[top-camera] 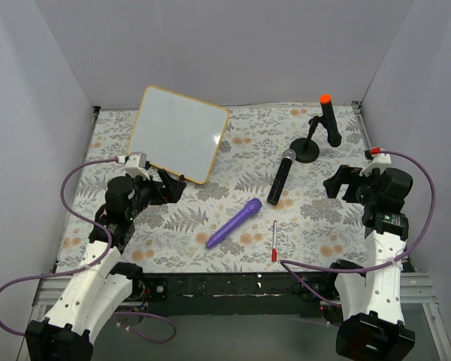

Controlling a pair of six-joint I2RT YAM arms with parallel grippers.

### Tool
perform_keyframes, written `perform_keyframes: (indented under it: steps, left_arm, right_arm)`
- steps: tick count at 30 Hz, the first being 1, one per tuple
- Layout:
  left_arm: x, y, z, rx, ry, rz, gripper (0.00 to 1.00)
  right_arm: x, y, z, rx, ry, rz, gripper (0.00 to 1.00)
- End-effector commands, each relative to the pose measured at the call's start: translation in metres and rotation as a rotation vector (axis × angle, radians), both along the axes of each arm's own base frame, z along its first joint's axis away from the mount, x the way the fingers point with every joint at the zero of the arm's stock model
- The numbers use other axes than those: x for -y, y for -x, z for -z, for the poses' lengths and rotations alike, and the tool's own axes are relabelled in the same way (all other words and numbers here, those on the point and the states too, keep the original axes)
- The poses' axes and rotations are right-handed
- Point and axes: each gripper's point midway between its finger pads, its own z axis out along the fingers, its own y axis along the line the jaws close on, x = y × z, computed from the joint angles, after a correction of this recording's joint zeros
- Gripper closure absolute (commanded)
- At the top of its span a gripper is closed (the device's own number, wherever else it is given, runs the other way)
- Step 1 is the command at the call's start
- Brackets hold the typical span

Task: Write a sentence on the whiteboard
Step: Open the whiteboard marker at the center of the board.

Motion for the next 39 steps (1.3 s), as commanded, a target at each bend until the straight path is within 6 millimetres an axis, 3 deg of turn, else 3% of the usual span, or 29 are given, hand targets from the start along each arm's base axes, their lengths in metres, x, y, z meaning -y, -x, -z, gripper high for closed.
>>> perform_keyframes:
  steps: [1, 12, 15, 16, 18, 20, 25, 29, 32, 39]
  left_arm:
    - [0.002, -0.001, -0.009, 0.027, 0.005, 0.017, 0.02]
    - [0.001, -0.002, -0.010, 0.015, 0.027, -0.004, 0.02]
    - [-0.001, -0.002, -0.011, -0.008, 0.059, -0.035, 0.02]
    - [0.001, -0.001, -0.011, -0.019, 0.073, -0.030, 0.02]
    - [0.009, 0.004, -0.013, -0.040, 0.105, 0.006, 0.02]
    - [0.015, 0.007, -0.017, -0.065, 0.152, 0.025, 0.02]
    - [0.029, 0.014, -0.020, -0.158, 0.234, 0.074, 0.02]
    - [0.037, 0.017, -0.019, -0.214, 0.279, 0.102, 0.02]
    - [0.040, 0.018, -0.016, -0.230, 0.277, 0.092, 0.02]
    - [0.057, 0.021, 0.001, -0.300, 0.226, 0.086, 0.02]
  right_arm:
    - [0.001, -0.003, -0.006, 0.040, 0.019, -0.010, 0.02]
    - [-0.007, 0.000, -0.005, 0.057, 0.061, -0.102, 0.02]
    - [-0.038, 0.014, -0.004, 0.117, 0.107, -0.381, 0.02]
    - [-0.062, 0.027, -0.008, 0.156, 0.050, -0.551, 0.02]
    - [-0.076, 0.041, -0.010, 0.186, 0.089, -0.689, 0.02]
    - [-0.079, 0.040, -0.010, 0.178, 0.136, -0.723, 0.02]
    - [-0.086, 0.053, 0.012, 0.124, 0.268, -0.844, 0.02]
    - [-0.109, 0.066, 0.033, 0.024, 0.297, -0.969, 0.02]
    - [-0.117, 0.068, 0.054, -0.053, 0.352, -1.000, 0.02]
    - [-0.144, 0.056, 0.078, -0.113, 0.434, -1.009, 0.04]
